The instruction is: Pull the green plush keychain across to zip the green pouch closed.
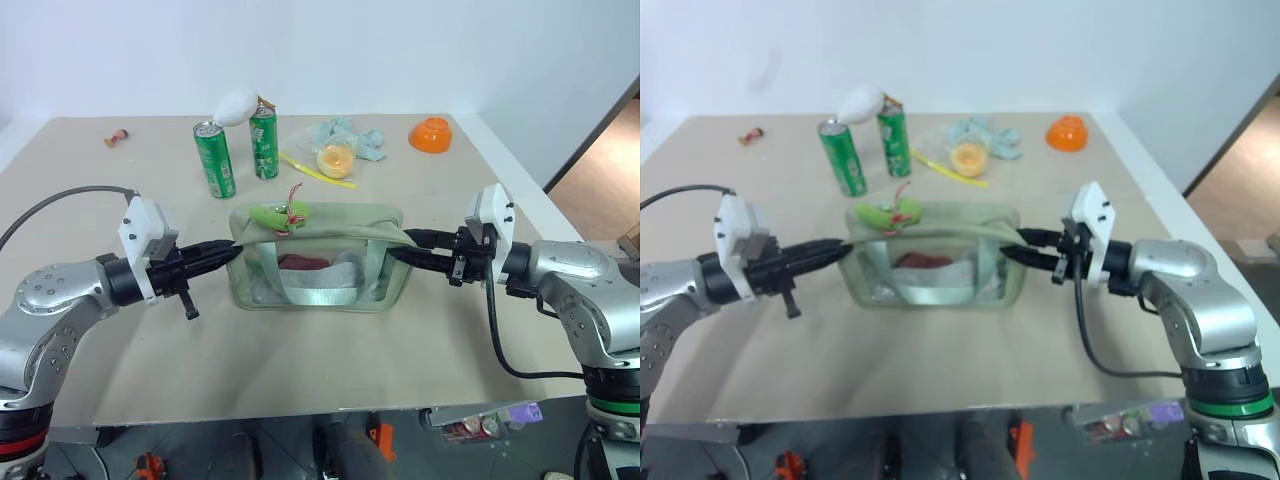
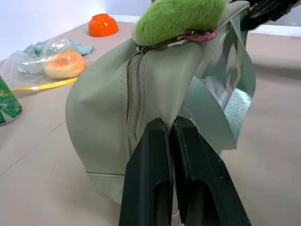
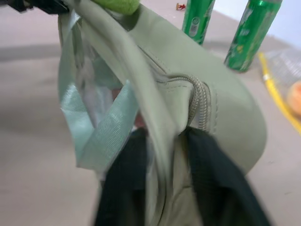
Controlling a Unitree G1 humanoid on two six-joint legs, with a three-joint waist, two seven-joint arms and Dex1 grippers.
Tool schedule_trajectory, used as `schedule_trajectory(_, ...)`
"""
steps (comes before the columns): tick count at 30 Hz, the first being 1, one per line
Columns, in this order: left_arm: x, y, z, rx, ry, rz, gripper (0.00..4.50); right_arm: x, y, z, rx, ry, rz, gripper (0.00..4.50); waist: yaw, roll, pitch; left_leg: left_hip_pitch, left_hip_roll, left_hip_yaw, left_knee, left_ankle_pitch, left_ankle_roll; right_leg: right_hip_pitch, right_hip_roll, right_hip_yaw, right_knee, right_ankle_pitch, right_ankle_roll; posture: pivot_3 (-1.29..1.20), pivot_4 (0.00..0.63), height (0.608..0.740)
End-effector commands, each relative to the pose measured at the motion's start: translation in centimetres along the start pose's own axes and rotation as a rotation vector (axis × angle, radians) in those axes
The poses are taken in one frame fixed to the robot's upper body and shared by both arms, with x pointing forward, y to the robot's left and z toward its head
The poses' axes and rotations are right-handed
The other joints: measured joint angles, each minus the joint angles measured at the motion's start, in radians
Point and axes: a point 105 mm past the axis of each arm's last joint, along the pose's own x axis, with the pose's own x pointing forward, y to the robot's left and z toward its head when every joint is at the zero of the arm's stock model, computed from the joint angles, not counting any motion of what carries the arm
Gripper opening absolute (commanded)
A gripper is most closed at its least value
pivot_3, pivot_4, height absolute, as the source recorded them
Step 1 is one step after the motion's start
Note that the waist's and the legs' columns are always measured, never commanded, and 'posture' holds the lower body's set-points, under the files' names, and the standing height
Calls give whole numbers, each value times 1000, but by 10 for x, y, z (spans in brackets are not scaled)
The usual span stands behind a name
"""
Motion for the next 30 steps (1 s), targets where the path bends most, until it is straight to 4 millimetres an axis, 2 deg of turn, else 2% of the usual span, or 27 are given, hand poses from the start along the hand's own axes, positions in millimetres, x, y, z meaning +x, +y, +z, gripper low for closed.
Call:
schedule_trajectory(1,1,-1,8,47,-13,-15,0,-31,-29,12,-69,13,-138,3053,1,0,0,0,0,0,0,0,0,0,0,0,0,0,0,0,150,740)
schedule_trajectory(3,2,-1,8,48,-11,-16,0,-46,-47,20,-82,12,-205,3799,0,0,0,0,-2,0,0,0,0,0,0,0,0,0,1,0,150,740)
schedule_trajectory(5,2,-1,6,51,-3,-20,0,-54,-58,37,-119,-12,-239,4423,-3,0,0,0,-3,1,1,0,1,0,0,1,0,0,1,0,150,740)
schedule_trajectory(7,2,-1,5,53,1,-23,0,-52,-58,55,-155,-43,-224,4423,-3,1,1,1,-4,3,1,0,1,-1,0,3,0,1,2,0,150,740)
schedule_trajectory(9,2,-2,4,54,5,-26,0,-36,-47,72,-195,-80,-159,4423,-3,1,1,1,-2,2,0,0,1,0,1,3,0,1,1,0,150,740)
schedule_trajectory(11,3,-3,4,56,7,-27,0,-12,-23,88,-242,-128,-54,4423,-3,1,0,1,-1,1,-1,0,1,0,2,1,0,0,0,0,150,740)
schedule_trajectory(15,6,-5,3,60,6,-28,0,38,21,115,-231,-271,76,4423,-2,1,0,2,3,-1,-2,0,0,0,5,0,1,0,-1,0,150,740)
schedule_trajectory(19,7,-6,4,62,3,-28,0,58,41,124,-163,-332,121,4423,3,1,0,-2,1,-2,-1,1,-1,-2,0,-2,1,0,-1,0,150,740)
schedule_trajectory(24,7,-8,5,61,-4,-24,0,72,52,129,-138,-352,146,4423,3,1,0,-3,-3,1,1,-1,1,-1,-5,0,0,0,3,0,150,740)
schedule_trajectory(30,9,-10,4,59,-8,-25,0,93,64,127,-102,-348,197,4423,2,1,0,-3,-1,0,1,-1,2,-1,-3,0,0,-1,2,0,150,740)
